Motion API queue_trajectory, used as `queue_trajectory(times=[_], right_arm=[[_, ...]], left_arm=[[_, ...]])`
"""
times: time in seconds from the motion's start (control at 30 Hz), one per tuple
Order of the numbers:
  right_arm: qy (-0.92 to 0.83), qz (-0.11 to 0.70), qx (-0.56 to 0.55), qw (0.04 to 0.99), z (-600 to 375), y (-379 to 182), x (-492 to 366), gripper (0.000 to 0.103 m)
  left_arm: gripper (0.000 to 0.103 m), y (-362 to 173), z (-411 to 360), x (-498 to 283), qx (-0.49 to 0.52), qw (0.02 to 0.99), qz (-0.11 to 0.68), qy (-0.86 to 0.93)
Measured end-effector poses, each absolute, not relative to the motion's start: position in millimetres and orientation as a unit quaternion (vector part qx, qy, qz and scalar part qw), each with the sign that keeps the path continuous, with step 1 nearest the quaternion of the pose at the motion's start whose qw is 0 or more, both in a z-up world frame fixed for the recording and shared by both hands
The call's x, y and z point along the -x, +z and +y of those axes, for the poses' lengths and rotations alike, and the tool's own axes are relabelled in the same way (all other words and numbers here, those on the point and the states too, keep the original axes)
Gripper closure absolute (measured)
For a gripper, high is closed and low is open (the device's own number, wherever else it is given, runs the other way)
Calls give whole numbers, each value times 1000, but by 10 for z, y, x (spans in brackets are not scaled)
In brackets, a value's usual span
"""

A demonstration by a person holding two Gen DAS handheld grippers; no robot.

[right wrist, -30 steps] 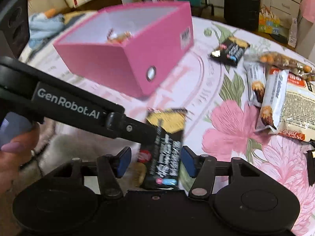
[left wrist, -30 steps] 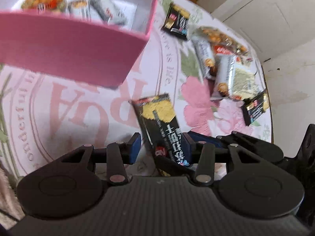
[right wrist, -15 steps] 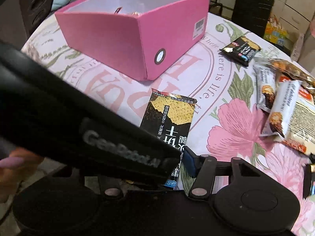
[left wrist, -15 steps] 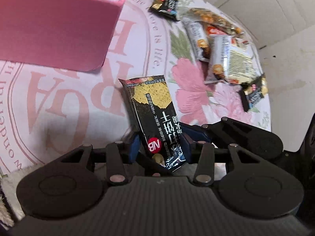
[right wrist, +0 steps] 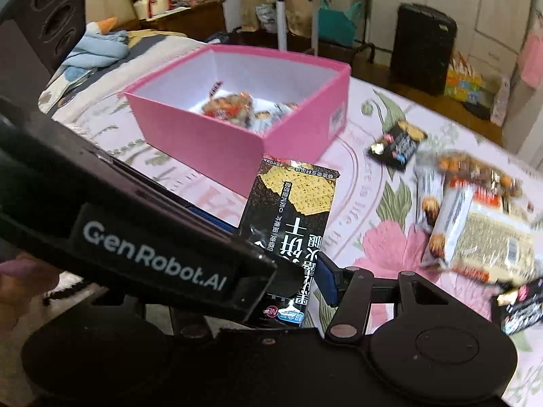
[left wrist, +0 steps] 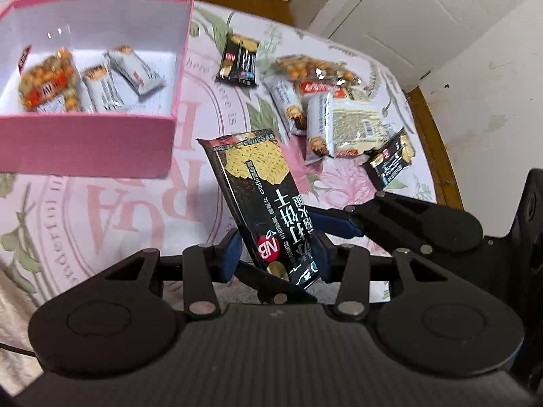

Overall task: Organize snacks
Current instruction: 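Lift the cracker pack into the pink box and open both tools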

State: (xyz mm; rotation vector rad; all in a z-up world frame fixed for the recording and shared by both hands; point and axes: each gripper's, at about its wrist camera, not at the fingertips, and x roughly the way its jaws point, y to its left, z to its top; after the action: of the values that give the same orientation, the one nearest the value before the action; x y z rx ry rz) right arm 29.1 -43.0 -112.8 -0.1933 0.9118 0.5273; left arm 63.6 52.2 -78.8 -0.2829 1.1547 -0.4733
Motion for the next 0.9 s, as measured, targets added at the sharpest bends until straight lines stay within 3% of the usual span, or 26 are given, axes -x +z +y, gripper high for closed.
queue_trajectory(times=[0.27, 0.5, 0.9], right_arm=[[278, 395, 123, 867, -77, -784, -339, 42], [310, 370, 139, 865, 368, -696, -892, 42], [306, 418, 156, 841, 802, -1213, -2044, 42]], left_arm=[[60, -456, 975, -665, 155, 822, 506, -212], [60, -347, 1432, -1091, 163, 844, 481, -171], [59, -959, 1726, -2185, 207, 835, 498, -109]])
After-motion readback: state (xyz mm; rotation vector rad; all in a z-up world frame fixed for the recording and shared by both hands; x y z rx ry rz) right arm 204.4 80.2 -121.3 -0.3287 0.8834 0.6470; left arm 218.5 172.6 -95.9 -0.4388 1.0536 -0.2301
